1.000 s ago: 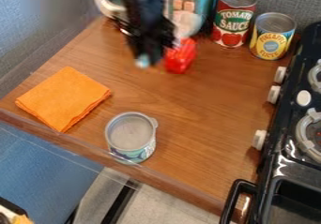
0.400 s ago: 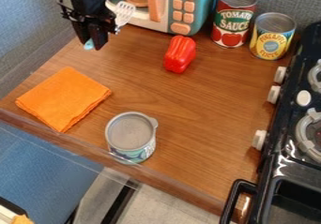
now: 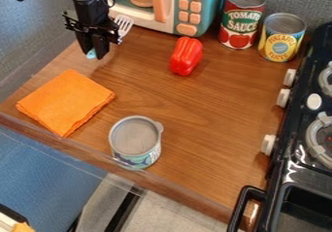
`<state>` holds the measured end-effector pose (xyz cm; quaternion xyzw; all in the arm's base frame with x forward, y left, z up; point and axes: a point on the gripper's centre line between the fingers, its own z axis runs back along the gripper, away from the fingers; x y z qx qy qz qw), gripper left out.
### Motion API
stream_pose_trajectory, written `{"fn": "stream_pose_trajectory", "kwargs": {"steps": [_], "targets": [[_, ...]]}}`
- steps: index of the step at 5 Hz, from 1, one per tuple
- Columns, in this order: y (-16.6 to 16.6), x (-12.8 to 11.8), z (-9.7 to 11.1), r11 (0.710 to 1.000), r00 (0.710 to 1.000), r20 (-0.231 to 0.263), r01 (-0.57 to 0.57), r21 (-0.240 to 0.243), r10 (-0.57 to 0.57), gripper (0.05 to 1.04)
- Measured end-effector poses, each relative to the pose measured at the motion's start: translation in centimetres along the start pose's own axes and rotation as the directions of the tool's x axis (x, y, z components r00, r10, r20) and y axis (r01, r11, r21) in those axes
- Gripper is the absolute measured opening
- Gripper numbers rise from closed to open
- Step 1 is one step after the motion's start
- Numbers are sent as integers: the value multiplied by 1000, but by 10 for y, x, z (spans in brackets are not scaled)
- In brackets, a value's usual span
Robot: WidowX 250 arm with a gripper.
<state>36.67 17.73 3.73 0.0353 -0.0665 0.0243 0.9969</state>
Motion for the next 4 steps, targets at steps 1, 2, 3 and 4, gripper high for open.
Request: {"fn": "stream_pose_trajectory", "kwargs": {"steps": [1, 2, 3, 4], "targets": [[1, 2, 1, 1000, 1000, -3, 6, -1, -6, 695], [-3, 0, 2, 999, 1000, -18, 20, -29, -21, 973], [2, -2, 8, 999, 1000, -22, 11, -52, -12, 1005], [8, -2, 36, 999, 1000, 20, 7, -51, -6, 1001]]}}
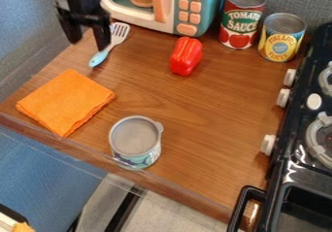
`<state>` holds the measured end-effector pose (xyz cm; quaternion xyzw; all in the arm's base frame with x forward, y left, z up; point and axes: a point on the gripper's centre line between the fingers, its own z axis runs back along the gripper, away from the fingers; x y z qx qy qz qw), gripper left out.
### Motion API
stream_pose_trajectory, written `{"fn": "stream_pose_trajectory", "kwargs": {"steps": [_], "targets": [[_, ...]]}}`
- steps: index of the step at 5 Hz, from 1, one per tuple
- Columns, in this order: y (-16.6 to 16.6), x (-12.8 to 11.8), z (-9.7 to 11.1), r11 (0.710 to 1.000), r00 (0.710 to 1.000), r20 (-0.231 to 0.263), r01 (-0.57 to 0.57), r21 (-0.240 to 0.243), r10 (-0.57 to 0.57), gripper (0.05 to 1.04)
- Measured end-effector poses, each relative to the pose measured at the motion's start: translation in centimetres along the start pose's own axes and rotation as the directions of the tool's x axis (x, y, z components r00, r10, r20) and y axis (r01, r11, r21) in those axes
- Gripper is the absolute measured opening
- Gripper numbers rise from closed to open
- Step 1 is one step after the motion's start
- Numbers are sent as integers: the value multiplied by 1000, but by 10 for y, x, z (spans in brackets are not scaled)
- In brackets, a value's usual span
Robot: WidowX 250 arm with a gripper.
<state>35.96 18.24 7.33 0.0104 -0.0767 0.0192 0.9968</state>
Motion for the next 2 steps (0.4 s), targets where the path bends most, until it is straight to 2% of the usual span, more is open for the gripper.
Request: {"fn": "stream_pose_trajectory", "kwargs": {"steps": [1, 2], "targets": [[-1, 1, 12, 1000, 1000, 20, 14, -4, -14, 1001], [2, -3, 12, 1000, 1000, 10, 11, -7, -10, 1001]]}}
